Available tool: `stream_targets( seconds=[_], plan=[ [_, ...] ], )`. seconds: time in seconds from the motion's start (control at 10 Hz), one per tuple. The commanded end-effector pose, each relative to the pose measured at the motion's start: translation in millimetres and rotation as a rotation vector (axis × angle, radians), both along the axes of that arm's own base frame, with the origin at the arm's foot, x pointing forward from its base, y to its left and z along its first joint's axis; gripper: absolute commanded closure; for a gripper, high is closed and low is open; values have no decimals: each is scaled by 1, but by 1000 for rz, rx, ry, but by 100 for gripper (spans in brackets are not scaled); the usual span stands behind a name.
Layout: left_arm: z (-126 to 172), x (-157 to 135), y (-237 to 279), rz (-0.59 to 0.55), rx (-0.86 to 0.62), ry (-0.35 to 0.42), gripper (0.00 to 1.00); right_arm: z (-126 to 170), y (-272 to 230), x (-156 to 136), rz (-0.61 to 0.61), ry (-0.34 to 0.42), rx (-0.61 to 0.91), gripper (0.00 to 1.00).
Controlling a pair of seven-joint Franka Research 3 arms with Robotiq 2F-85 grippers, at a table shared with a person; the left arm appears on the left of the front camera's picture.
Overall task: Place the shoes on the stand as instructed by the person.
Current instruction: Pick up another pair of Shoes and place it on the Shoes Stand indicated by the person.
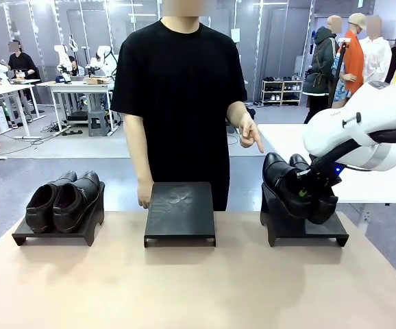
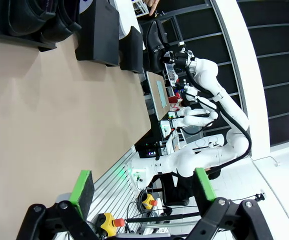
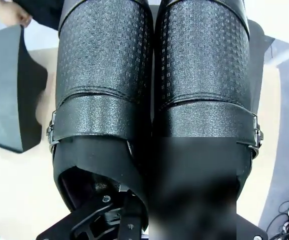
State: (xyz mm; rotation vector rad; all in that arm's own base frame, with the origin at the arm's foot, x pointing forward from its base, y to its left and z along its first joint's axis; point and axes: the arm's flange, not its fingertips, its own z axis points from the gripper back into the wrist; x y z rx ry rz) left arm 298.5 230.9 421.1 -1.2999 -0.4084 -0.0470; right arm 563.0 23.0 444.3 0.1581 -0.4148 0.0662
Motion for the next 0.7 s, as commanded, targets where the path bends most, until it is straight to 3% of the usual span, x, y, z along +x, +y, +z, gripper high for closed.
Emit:
stream_targets(
  seconds=[0.0,0.6],
  plan=[
    [1,-2,-2,0,-3,-27,0,3,-7,19,4,-49,14,91],
    [1,-2,-2,0,-3,-27,0,-22,-15,36,-21,-7,11,91]
  ],
)
